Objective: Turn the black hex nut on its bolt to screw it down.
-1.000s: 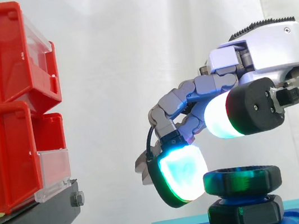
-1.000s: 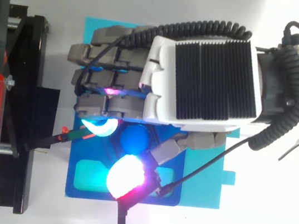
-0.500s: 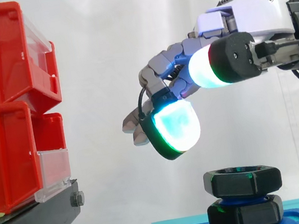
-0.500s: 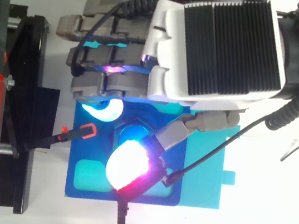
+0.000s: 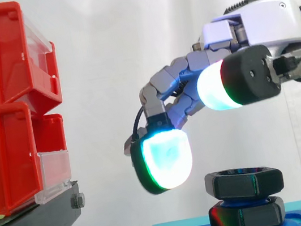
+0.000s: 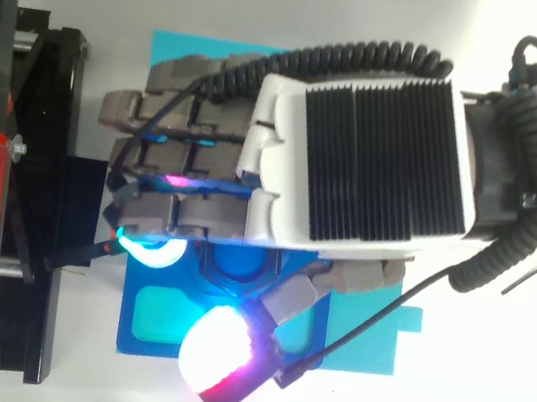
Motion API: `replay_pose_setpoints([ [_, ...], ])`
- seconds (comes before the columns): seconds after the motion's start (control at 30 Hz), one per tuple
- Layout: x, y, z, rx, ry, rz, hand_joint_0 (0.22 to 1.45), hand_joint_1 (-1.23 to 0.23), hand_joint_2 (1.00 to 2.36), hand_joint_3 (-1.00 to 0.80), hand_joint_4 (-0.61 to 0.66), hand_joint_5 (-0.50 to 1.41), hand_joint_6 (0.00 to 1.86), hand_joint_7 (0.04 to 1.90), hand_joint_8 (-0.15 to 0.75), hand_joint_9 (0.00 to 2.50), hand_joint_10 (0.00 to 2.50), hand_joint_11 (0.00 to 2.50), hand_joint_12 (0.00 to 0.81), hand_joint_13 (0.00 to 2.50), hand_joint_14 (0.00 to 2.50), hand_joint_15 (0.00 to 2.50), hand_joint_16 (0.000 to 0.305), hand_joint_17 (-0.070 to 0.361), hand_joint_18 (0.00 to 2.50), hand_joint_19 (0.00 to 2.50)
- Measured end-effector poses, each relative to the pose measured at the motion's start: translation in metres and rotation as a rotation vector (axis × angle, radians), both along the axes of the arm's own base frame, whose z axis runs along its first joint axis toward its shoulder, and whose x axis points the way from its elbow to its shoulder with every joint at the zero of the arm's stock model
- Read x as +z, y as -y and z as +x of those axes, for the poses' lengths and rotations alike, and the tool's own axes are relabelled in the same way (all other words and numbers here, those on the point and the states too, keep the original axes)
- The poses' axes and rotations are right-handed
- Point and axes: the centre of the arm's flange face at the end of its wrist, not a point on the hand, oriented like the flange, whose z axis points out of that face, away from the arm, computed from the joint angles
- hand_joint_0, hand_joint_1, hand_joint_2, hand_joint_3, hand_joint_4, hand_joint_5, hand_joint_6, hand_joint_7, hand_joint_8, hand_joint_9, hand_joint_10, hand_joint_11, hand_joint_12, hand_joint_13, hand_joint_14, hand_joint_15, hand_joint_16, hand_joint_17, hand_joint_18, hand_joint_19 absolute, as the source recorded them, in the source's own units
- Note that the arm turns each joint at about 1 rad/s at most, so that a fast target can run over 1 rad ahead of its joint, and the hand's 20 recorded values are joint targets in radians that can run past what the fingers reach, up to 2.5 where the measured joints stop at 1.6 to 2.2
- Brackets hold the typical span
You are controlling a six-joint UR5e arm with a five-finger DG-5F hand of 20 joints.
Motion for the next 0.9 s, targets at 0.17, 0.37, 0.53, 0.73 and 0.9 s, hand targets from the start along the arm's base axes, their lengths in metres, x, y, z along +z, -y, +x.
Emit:
replay_pose_setpoints([
  [0.17, -0.003, -0.014, 0.002, 0.007, 0.013, 0.008, 0.49, -0.27, 1.0, -0.5, 0.2, -0.09, 0.5, 0.89, 0.227, 0.63, 0.0, 0.0, 0.346, 0.45, 0.0, 0.0, 0.053, 0.119, 0.43, 0.28],
  [0.37, -0.009, -0.031, 0.002, 0.01, 0.006, 0.009, 0.49, -0.27, 1.0, -0.5, 0.2, -0.07, 0.5, 1.08, 0.233, 0.64, 0.0, 0.01, 0.346, 0.44, 0.0, 0.0, 0.053, 0.119, 0.44, 0.28],
  [0.53, -0.012, -0.037, 0.0, 0.011, -0.005, 0.008, 0.49, -0.27, 1.0, -0.5, 0.19, -0.06, 0.5, 1.22, 0.233, 0.64, 0.0, 0.02, 0.346, 0.44, 0.0, 0.0, 0.052, 0.118, 0.44, 0.28],
  [0.73, -0.014, -0.04, -0.001, 0.016, -0.019, 0.006, 0.49, -0.27, 1.0, -0.5, 0.17, -0.04, 0.5, 1.38, 0.233, 0.64, 0.0, 0.03, 0.346, 0.44, 0.0, 0.0, 0.052, 0.118, 0.45, 0.28],
  [0.9, -0.016, -0.041, -0.004, 0.019, -0.045, 0.003, 0.5, -0.27, 1.0, -0.5, 0.16, -0.03, 0.5, 1.51, 0.24, 0.66, 0.0, 0.04, 0.345, 0.44, 0.0, 0.0, 0.052, 0.117, 0.44, 0.28],
])
